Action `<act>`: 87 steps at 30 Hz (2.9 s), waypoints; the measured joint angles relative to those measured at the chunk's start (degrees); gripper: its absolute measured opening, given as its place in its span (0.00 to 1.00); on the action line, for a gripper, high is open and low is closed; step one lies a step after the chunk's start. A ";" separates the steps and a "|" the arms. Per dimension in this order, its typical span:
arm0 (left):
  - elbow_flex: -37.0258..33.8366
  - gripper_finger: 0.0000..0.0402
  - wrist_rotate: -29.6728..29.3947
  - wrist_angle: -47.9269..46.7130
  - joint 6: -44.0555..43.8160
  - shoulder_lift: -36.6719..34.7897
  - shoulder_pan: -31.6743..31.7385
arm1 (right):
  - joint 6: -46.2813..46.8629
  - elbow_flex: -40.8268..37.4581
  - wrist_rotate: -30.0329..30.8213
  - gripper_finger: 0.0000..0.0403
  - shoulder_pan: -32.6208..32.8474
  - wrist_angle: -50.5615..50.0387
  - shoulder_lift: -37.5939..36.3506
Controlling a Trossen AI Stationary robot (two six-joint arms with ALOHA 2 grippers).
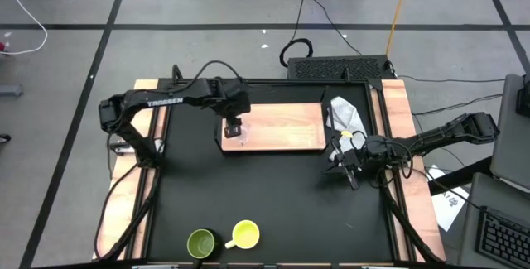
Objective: Stack small to large cups/mugs on shelf
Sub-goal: Put the yellow mug on the shelf
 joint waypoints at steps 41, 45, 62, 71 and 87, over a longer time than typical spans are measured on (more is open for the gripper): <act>-4.42 0.00 -9.48 -1.82 -14.51 -18.57 -27.39 | -0.90 0.00 0.00 0.00 0.01 0.27 0.00; -11.32 0.00 -10.19 4.34 -16.65 -23.50 -26.18 | -0.88 0.01 0.00 0.00 0.02 0.23 0.00; -49.84 0.00 -12.94 48.69 -22.93 -45.55 -36.34 | -1.31 0.00 0.01 0.00 0.01 -0.16 0.35; -66.04 0.00 -15.52 76.27 -19.71 -47.03 -39.76 | -1.33 0.00 0.00 0.00 0.02 -0.12 0.33; -73.88 0.00 -14.99 88.69 -19.87 -47.01 -38.27 | -1.82 0.00 0.00 0.00 0.02 0.32 0.35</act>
